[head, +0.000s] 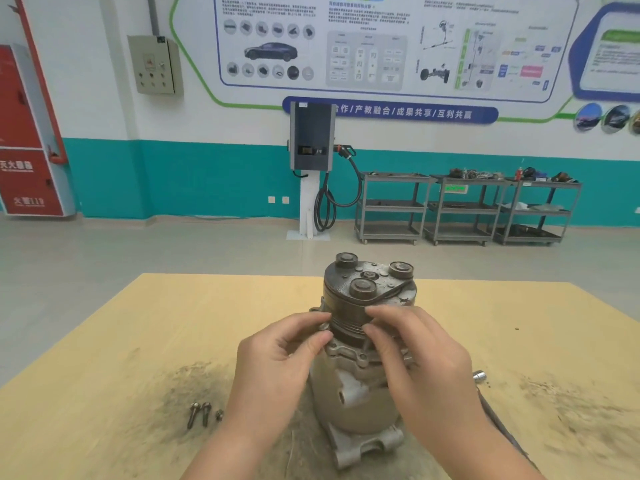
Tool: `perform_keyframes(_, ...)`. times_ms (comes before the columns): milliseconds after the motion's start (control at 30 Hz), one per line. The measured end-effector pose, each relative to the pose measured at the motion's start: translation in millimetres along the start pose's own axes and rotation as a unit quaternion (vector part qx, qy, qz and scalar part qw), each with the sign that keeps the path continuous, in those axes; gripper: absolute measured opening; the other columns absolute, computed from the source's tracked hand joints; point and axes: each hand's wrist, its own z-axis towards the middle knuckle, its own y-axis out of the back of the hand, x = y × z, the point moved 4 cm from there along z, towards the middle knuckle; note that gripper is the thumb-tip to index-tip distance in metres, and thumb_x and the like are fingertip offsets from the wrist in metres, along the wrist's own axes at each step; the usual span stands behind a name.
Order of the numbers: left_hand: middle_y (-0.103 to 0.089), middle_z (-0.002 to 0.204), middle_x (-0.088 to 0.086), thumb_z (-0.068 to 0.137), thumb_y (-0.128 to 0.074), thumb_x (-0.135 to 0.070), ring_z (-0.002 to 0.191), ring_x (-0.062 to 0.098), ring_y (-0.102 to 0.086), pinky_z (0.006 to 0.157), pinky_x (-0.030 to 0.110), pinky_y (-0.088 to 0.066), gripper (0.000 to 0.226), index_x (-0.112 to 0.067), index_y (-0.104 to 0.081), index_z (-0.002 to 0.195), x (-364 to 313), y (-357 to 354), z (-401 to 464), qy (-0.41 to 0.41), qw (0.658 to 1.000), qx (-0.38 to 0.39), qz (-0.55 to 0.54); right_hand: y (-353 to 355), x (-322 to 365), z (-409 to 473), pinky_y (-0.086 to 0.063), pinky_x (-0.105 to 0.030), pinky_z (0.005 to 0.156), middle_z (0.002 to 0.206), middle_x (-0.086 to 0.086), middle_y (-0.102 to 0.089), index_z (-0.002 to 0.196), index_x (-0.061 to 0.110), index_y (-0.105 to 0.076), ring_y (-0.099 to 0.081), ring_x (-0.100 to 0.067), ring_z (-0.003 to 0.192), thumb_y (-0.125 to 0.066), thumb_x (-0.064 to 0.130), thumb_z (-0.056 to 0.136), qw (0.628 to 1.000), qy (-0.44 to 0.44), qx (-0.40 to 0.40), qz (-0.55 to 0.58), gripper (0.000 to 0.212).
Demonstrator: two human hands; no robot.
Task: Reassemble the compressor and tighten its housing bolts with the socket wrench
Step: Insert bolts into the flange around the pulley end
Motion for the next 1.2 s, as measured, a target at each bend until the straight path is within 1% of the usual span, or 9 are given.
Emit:
perform_keyframes(267, -0.072, 0.087, -0.025, 0.078, -0.077, -0.016, 0.083, -0.003, -0.068, 0.075, 0.005, -0.046, 0.031, -0.046, -0.074, 0.086, -3, -6, -2, -0.097, 0.988, 0.010, 0.123, -9, -4, -19, -0.054, -0.029, 0.062, 0.087, -0.004, -0.067, 0.087, 0.003, -0.075, -0.065, -0.014, 0.072, -0.061, 0.019, 0.088, 0.999, 0.036, -0.026, 0.005, 0.021)
perform_keyframes(433, -0.068, 0.094, -0.020, 0.084, -0.068, -0.027, 0.091, -0.004, -0.064, 0.080, 0.004, -0.041, 0.021, -0.034, -0.076, 0.102, -3, -4, -4, -0.143, 0.974, 0.038, 0.173, -5, -5, -17, -0.053, -0.026, 0.061, 0.087, -0.002, -0.067, 0.085, 0.005, -0.076, -0.066, -0.010, 0.071, -0.072, 0.012, 0.079, 1.000, 0.009, -0.015, 0.017, 0.010)
perform_keyframes(700, -0.071, 0.092, -0.015, 0.088, -0.069, -0.009, 0.090, 0.008, -0.068, 0.080, 0.014, -0.048, 0.031, -0.038, -0.077, 0.092, 8, -7, -5, -0.032, 0.997, 0.047, 0.052, -11, -5, -16, -0.053, -0.029, 0.062, 0.080, 0.012, -0.065, 0.082, 0.018, -0.072, -0.065, -0.008, 0.070, -0.077, 0.018, 0.076, 0.995, -0.079, 0.058, 0.008, 0.008)
perform_keyframes(833, -0.073, 0.096, -0.015, 0.095, -0.057, -0.003, 0.091, 0.003, -0.068, 0.079, 0.014, -0.050, 0.029, -0.029, -0.072, 0.096, 9, -7, -6, -0.017, 0.998, 0.022, 0.053, -16, -7, -20, -0.049, -0.022, 0.069, 0.080, 0.018, -0.056, 0.080, 0.033, -0.062, -0.058, -0.004, 0.079, -0.084, 0.029, 0.072, 0.980, -0.172, 0.092, 0.039, 0.024)
perform_keyframes(900, -0.071, 0.097, -0.018, 0.097, -0.053, -0.005, 0.089, 0.002, -0.067, 0.076, 0.012, -0.049, 0.029, -0.030, -0.069, 0.098, 9, 6, -2, -0.006, 0.997, -0.012, 0.073, -11, -5, -25, -0.044, -0.015, 0.075, 0.088, 0.020, -0.054, 0.088, 0.041, -0.052, -0.055, -0.001, 0.088, -0.082, 0.041, 0.070, 0.979, -0.187, 0.055, 0.056, 0.035)
perform_keyframes(967, -0.069, 0.093, -0.020, 0.098, -0.053, -0.009, 0.084, 0.000, -0.065, 0.070, 0.008, -0.047, 0.027, -0.033, -0.066, 0.096, 16, 28, -1, 0.043, 0.989, -0.012, 0.141, -5, -1, -35, -0.042, -0.024, 0.086, 0.101, 0.014, -0.051, 0.099, 0.042, -0.045, -0.049, -0.004, 0.098, -0.079, 0.053, 0.070, 0.978, -0.207, -0.015, 0.028, 0.046)
perform_keyframes(1067, -0.067, 0.079, -0.009, 0.096, -0.059, -0.028, 0.072, 0.001, -0.063, 0.058, 0.011, -0.043, 0.011, -0.032, -0.057, 0.085, 40, 61, -15, 0.178, 0.901, 0.098, 0.383, -9, -5, -59, -0.034, -0.055, 0.101, 0.135, -0.012, -0.043, 0.137, 0.024, -0.039, -0.036, -0.032, 0.129, -0.081, 0.056, 0.055, 0.946, -0.318, -0.030, -0.048, 0.098)
perform_keyframes(1133, -0.065, 0.080, -0.006, 0.091, -0.065, -0.042, 0.074, 0.003, -0.063, 0.060, 0.013, -0.043, 0.021, -0.026, -0.051, 0.086, 52, 71, -32, 0.241, 0.838, 0.158, 0.464, -19, -8, -68, -0.020, -0.053, 0.112, 0.155, -0.015, -0.022, 0.153, 0.018, -0.014, -0.019, -0.028, 0.144, -0.082, 0.058, 0.046, 0.913, -0.405, 0.035, -0.005, 0.132)
perform_keyframes(1200, -0.059, 0.093, -0.013, 0.088, -0.067, -0.047, 0.089, 0.004, -0.060, 0.067, 0.015, -0.041, 0.028, -0.026, -0.048, 0.091, 59, 69, -45, 0.252, 0.820, 0.181, 0.481, -29, -5, -69, -0.011, -0.049, 0.119, 0.162, -0.001, -0.001, 0.152, 0.029, 0.011, -0.004, -0.016, 0.149, -0.075, 0.073, 0.038, 0.896, -0.431, 0.088, 0.060, 0.149)
